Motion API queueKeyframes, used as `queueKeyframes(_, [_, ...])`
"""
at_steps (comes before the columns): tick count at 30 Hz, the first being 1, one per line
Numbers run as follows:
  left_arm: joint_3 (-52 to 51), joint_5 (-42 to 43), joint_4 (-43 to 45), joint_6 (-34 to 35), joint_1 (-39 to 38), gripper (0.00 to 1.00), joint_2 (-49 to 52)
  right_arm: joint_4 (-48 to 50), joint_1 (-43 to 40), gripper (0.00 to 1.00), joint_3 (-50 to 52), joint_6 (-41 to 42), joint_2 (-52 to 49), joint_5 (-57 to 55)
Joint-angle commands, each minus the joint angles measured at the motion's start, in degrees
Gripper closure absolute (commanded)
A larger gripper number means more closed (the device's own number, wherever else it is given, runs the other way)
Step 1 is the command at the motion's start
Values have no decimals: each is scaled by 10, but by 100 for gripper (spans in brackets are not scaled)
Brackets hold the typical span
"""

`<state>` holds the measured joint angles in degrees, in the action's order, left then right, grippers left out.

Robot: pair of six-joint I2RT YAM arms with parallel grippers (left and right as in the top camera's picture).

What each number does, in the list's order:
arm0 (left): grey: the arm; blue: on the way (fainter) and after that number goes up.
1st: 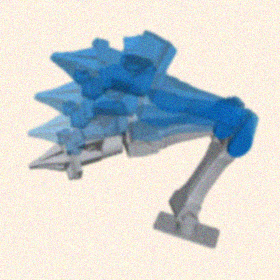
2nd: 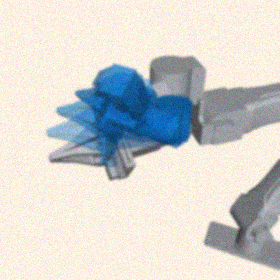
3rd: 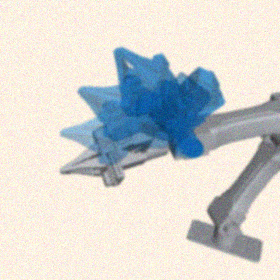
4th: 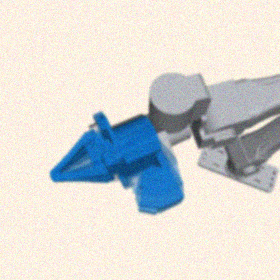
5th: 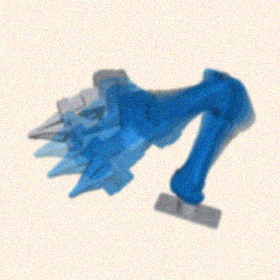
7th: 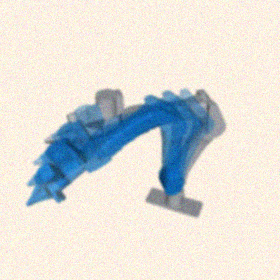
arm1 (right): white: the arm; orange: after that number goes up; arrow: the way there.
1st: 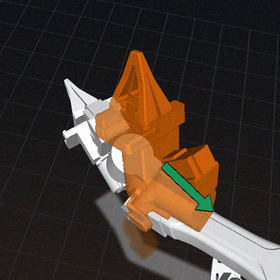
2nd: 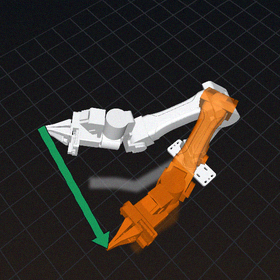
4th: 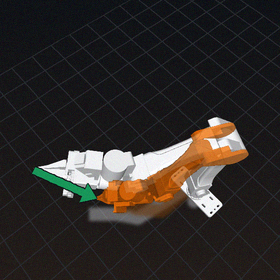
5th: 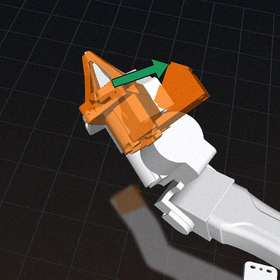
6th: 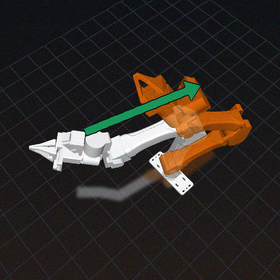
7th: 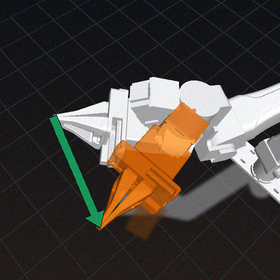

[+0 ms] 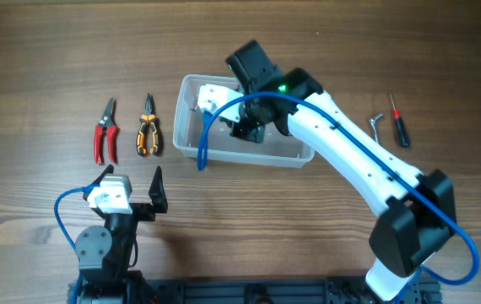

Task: Pack container
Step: 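Lift green screwdriver with right gripper and drop it into container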

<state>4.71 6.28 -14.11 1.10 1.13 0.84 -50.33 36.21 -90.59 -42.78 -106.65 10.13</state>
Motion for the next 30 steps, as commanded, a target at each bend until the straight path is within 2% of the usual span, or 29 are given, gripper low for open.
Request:
queueKeyframes(1, [-3, 1, 2, -9, 0, 0, -5, 72, -18, 96, 103, 29, 0, -16])
queueKeyframes(7, [-3, 1, 2, -9, 0, 0, -5, 148, -31, 96, 205, 29, -1, -14])
queueKeyframes(14, [-3, 1, 2, -9, 0, 0, -5, 154, -31, 94, 217, 40, -1, -14])
queueKeyframes(15, [-3, 1, 2, -9, 0, 0, -5, 154, -31, 87, 217, 40, -1, -14])
queueKeyframes(16, [-3, 1, 2, -9, 0, 0, -5, 154, -31, 67, 217, 45, -1, -14])
queueKeyframes(18, [-3, 1, 2, -9, 0, 0, -5, 154, -31, 52, 217, 57, -1, -14])
queueKeyframes(19, [-3, 1, 2, -9, 0, 0, -5, 153, -31, 37, 217, 57, -1, -14])
queueKeyframes(20, [-3, 1, 2, -9, 0, 0, -5, 154, -31, 28, 217, 57, -1, -13])
queueKeyframes(21, [-3, 1, 2, -9, 0, 0, -5, 154, -31, 26, 216, 58, -1, -14])
queueKeyframes(23, [-3, 1, 2, -9, 0, 0, -5, 154, -31, 25, 204, 68, 0, -17])
queueKeyframes(25, [-3, 1, 2, -9, 0, 0, -5, 152, -31, 26, 176, 115, 0, -43])
queueKeyframes(30, [-3, 1, 2, -9, 0, 0, -5, 43, -43, 36, 4, 206, 0, -68])
